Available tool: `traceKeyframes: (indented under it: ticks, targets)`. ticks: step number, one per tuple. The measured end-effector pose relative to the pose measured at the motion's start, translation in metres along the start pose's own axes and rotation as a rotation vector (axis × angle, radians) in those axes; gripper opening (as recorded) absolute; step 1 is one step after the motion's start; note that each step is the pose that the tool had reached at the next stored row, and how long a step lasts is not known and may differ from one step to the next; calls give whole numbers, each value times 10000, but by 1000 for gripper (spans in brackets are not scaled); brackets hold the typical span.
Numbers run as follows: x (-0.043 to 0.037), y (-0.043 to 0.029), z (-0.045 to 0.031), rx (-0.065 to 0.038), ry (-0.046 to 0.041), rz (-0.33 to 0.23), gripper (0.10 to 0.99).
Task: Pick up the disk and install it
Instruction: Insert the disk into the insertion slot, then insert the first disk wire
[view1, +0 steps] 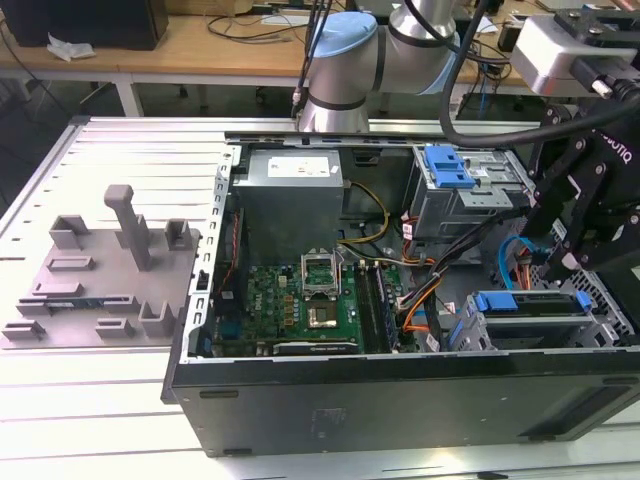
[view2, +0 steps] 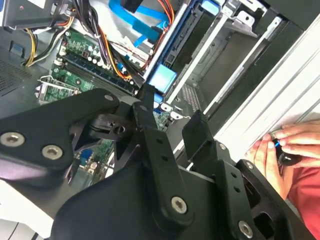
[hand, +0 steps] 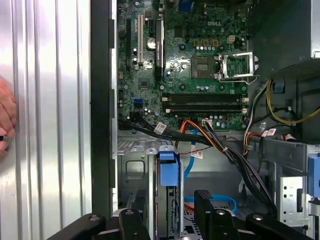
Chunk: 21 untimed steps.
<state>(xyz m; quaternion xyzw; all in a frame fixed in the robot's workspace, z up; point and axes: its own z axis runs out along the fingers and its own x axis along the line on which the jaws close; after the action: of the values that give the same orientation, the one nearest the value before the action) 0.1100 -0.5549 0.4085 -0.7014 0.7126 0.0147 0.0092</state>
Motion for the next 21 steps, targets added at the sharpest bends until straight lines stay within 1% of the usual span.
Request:
traceKeyframes:
  ticks: [16, 17, 18, 19, 20, 21]
  targets:
    - [-1, 0, 1, -1, 29, -20, 502]
    - [-30, 1, 5, 0, 38, -20, 502]
    - [-140, 2, 7, 1, 142, -19, 502]
    - [-221, 4, 9, 3, 260, -18, 502]
    - [-294, 4, 10, 5, 391, -18, 502]
    - [-343, 3, 13, 6, 480, -17, 502]
